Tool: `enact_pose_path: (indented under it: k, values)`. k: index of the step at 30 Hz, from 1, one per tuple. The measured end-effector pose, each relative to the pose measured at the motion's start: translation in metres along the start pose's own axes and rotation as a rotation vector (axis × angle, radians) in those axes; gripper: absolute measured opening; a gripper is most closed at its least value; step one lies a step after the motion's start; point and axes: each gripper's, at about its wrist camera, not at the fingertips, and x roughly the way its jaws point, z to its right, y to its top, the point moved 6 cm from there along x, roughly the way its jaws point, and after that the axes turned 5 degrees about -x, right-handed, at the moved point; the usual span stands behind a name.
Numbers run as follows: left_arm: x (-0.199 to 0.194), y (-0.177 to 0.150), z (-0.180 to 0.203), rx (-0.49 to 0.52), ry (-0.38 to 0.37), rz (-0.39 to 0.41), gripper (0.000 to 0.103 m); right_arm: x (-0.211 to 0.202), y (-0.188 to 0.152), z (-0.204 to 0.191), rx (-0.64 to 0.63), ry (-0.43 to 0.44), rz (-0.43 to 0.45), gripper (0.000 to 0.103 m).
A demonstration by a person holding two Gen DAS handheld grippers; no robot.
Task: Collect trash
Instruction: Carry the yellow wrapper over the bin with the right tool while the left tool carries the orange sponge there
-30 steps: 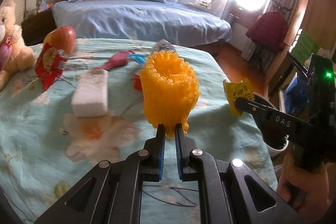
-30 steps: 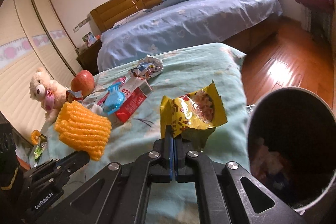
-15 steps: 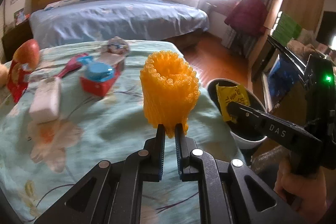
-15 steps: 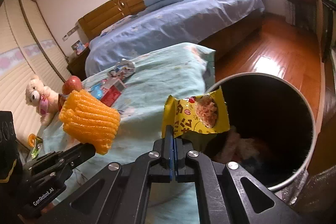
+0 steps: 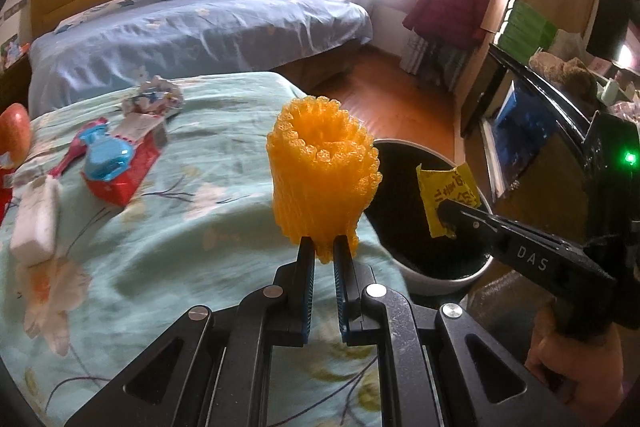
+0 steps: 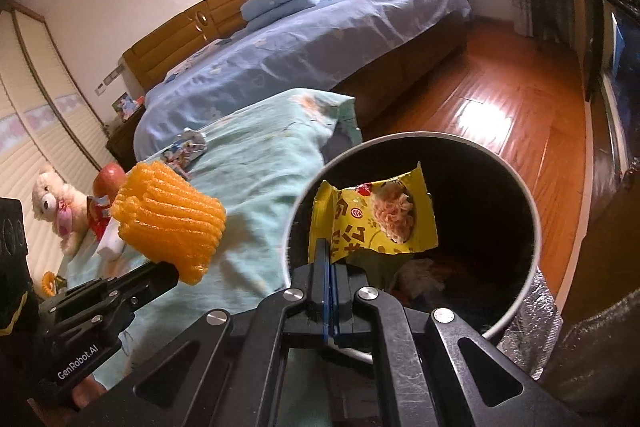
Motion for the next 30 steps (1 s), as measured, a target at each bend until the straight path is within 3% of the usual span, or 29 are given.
enact_pose_path:
  k: [30]
  values:
    - [0.068,0.024,0.043,0.041,-0.028,-0.07,0.01,0.018,0.003,0.059,0.089,-0.039,-0.05,0.0]
